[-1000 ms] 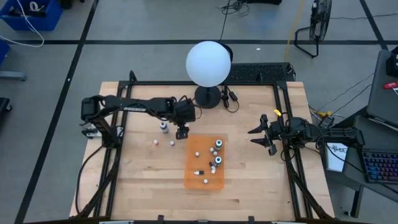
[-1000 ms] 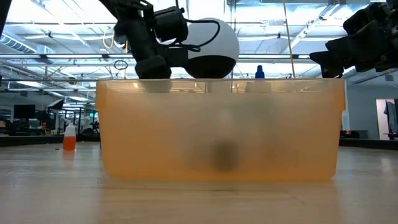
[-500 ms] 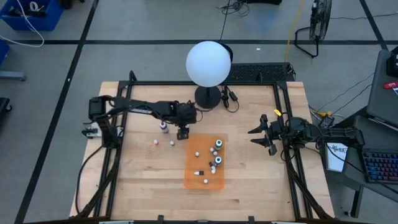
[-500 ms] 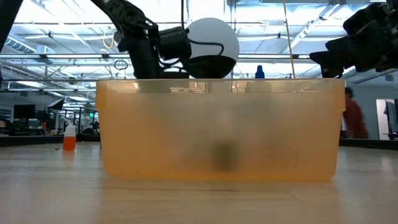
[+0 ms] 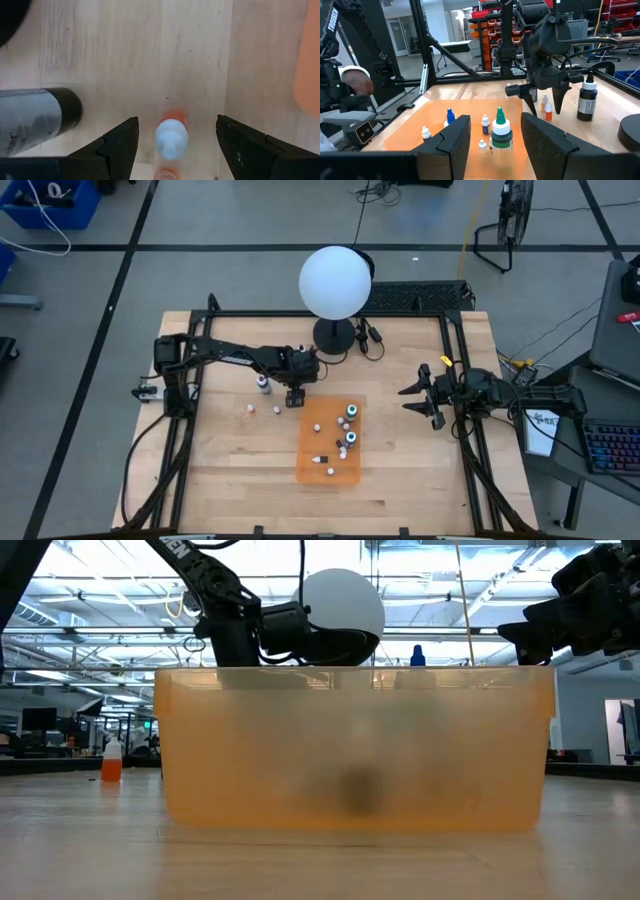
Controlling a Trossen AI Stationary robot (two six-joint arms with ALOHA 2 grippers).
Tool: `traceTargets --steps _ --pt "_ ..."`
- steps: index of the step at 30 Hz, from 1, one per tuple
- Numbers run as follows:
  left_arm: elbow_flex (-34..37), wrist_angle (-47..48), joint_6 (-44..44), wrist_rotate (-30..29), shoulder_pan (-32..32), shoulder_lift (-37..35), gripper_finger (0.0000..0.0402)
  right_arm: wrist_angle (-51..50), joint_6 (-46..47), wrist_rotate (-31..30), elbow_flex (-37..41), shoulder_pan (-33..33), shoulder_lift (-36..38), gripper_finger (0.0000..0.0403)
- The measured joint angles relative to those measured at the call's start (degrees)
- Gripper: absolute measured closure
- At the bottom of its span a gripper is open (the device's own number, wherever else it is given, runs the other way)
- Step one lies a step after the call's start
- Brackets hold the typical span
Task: Pick & Place food coloring
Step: Put the small orange food coloring bottle into the orange bin
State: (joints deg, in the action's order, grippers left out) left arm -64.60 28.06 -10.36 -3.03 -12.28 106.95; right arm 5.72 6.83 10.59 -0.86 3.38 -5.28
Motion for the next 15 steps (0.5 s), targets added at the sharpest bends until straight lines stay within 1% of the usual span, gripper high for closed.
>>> traceTargets --steps 7,9,12,15 --pt "0.0 0.4 0.3 0.0 0.0 -0.1 0.0136 0.0 0.0 0.0 0.0 0.0 0.0 0.0236" --pt "0.0 0.5 0.3 0.0 0.0 -0.1 0.0144 0.0 0.0 0.0 0.0 0.0 0.0 0.0237" --pt "0.0 0.4 0.1 0.1 0.0 -0.1 0.0172 0.0 0.0 0.0 0.0 0.0 0.0 0.0238" --pt "0.0 0.4 0.1 0.1 0.0 -0.1 0.0215 0.0 0.0 0.0 0.0 0.0 0.0 0.0238"
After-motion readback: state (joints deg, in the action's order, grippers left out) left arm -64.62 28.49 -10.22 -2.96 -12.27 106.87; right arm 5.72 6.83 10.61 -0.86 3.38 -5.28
